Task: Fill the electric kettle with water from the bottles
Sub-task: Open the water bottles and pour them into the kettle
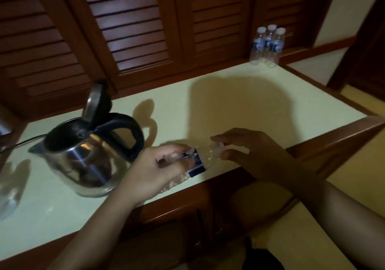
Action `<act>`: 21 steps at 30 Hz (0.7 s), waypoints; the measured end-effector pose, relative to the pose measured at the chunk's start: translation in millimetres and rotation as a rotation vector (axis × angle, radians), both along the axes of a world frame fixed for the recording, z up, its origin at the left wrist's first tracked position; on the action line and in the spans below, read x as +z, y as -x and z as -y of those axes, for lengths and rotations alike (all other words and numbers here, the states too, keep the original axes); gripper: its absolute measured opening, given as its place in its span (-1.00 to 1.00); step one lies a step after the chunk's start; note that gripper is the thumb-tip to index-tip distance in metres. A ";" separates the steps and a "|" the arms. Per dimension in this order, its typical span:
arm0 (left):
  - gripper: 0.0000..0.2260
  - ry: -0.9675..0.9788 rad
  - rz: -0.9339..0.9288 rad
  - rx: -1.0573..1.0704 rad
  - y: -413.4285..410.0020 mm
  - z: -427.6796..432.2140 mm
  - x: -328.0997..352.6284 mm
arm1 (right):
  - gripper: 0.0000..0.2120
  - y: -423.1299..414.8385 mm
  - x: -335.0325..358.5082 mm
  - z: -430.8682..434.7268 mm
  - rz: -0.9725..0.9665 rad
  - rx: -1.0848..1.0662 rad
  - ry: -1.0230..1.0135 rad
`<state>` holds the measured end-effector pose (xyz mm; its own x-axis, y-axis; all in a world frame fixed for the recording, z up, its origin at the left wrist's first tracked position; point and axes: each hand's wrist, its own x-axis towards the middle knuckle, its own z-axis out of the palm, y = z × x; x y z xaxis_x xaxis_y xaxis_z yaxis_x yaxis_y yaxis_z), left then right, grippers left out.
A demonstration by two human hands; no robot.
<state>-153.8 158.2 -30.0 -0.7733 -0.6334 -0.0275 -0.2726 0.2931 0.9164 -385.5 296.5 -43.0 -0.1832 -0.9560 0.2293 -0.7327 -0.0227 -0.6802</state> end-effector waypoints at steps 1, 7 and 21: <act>-0.80 -0.062 -0.032 -0.030 13.7 -0.3 0.7 | -0.62 10.4 0.8 -4.8 0.013 -0.011 0.019; -0.71 -0.492 -0.120 -0.141 113.5 -0.9 1.2 | -0.64 88.8 2.2 -25.7 0.013 -0.094 0.132; -0.54 -1.181 -0.012 -0.604 330.8 -1.5 -6.7 | -0.54 282.1 45.6 -17.3 -0.287 -0.022 0.378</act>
<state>-484.7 159.6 -36.7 -0.9271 0.2078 -0.3118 -0.3723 -0.6049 0.7039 -667.6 313.8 2.6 -0.0811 -0.7921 0.6050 -0.8928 -0.2121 -0.3973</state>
